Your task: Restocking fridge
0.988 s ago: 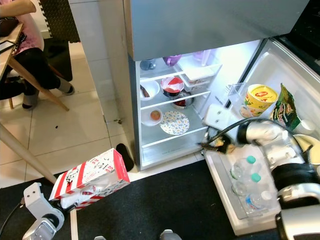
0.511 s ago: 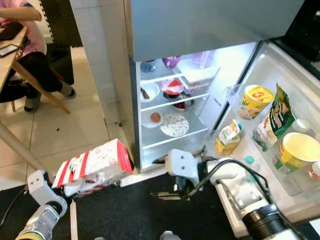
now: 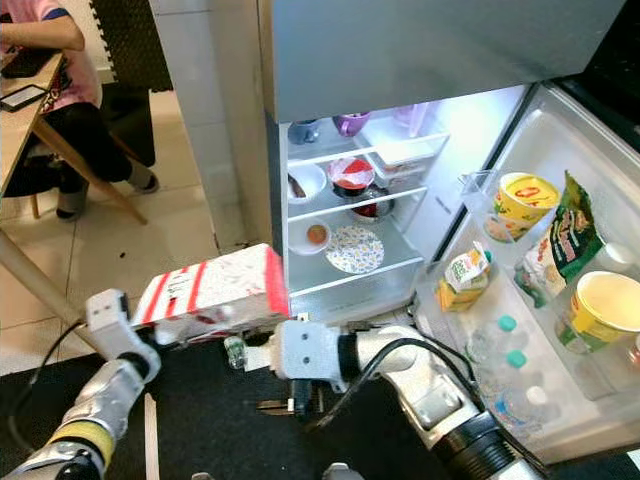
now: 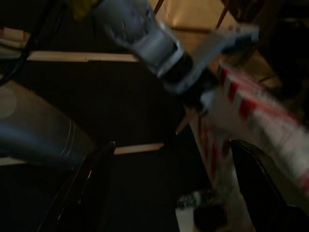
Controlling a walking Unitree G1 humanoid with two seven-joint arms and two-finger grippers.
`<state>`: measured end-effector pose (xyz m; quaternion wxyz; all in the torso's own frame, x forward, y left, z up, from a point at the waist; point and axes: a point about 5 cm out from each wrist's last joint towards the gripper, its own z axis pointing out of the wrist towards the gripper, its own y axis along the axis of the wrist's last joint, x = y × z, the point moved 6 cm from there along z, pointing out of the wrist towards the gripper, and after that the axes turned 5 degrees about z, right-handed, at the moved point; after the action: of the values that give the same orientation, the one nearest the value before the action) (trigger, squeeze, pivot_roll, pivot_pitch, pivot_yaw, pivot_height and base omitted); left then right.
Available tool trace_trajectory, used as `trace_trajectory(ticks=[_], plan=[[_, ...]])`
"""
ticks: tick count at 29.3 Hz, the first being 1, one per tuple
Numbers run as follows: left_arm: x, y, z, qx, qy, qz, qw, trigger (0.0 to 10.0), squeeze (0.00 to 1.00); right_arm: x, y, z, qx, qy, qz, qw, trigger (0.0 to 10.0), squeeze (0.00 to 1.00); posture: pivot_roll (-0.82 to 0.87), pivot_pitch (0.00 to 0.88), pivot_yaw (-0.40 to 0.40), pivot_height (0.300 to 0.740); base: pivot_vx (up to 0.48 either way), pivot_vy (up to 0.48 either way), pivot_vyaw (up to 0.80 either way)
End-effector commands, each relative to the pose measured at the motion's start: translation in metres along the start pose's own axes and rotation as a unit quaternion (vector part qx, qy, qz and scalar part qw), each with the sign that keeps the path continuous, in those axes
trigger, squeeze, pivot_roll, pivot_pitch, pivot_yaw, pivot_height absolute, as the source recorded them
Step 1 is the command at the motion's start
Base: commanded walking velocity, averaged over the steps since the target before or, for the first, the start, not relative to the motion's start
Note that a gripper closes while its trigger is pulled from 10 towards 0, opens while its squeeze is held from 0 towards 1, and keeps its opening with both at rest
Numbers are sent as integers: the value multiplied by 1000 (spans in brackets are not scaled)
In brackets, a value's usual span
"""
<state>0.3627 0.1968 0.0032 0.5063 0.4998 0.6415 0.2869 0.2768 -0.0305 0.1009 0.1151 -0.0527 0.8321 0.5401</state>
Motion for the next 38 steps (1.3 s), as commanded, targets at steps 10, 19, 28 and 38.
trace_trajectory(ticks=[10,19,28,38], plan=[[-20,-7,3,13,-24,5,1000,10000,0,12,-9,23,56,26,-79,995,10000,0,-36,234,24,740,0,0,0],[-20,-4,1,11,-24,5,1000,10000,0,11,-27,23,92,8,-78,993,10000,0,-31,236,21,740,0,0,0],[-21,-5,-1,13,-25,-1,1000,10000,0,-21,-34,25,114,-89,-84,986,10000,0,-32,235,23,740,0,0,0],[-37,-4,2,12,-41,-11,999,10000,0,-35,-64,18,190,-132,-101,968,10000,0,-33,227,20,740,0,0,0]])
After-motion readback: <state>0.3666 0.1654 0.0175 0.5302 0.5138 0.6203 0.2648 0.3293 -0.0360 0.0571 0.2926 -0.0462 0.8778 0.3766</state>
